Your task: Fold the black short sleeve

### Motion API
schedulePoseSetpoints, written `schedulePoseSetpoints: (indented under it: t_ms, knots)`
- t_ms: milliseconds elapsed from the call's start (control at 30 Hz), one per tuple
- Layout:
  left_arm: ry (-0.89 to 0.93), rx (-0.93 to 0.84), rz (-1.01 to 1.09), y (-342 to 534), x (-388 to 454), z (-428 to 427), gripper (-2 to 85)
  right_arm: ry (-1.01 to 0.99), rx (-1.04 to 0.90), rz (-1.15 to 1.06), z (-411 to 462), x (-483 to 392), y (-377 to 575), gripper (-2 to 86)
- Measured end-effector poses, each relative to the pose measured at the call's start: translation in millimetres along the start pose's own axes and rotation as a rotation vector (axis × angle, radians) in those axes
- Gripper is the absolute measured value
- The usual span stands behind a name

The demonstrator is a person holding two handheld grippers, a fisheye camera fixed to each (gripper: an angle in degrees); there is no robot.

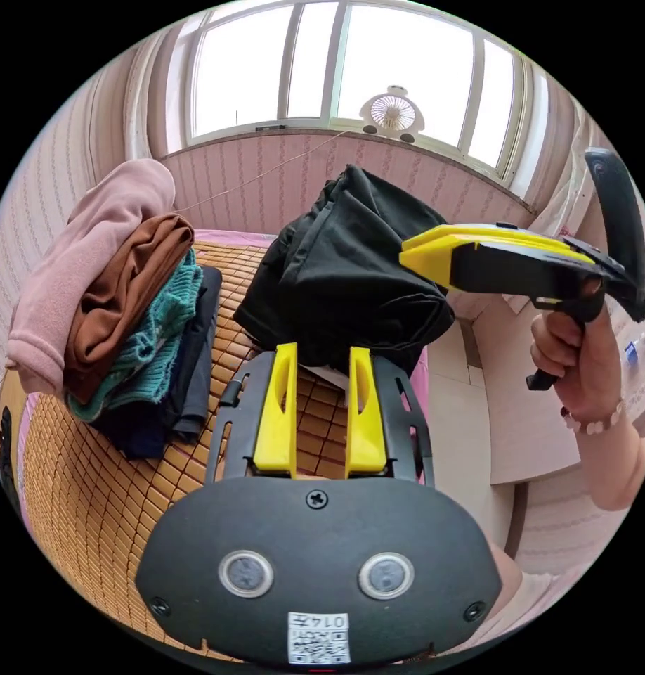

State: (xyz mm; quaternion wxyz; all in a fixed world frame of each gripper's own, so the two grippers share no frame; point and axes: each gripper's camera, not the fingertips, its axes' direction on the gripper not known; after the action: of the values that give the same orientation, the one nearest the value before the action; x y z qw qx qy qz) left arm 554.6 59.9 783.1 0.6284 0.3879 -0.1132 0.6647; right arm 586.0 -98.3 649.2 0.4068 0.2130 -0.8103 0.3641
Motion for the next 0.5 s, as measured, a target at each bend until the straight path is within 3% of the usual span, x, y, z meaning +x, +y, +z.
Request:
schedulePoseSetpoints:
  t_ms: [100, 167, 233, 367, 500]
  knots:
    - [-0.012, -0.051, -0.056, -3, -4, 8, 7.8, 0.246, -0.24, -0.01, 69, -8, -23, 9.6]
    - [-0.022, -0.131, -0.168, -1, -10, 10, 0.8, 0.287, -0.311, 0.015, 84, 3, -15, 6.5]
    - [-0.001, -0.104, -0.209, 2, -10, -2, -0.2, 0.183, -0.277, 0.038, 40, 8, -7, 3.4]
    - [0.007, 0.03, -0.094, 13, 3, -57, -0.9, 0.064, -0.12, 0.05, -70, -1, 12, 2.1]
    - [0.045, 0.148, -0.098, 37, 8, -113, -1.0, -0.198, 0.043, 0.034, -171, -34, 37, 1.4]
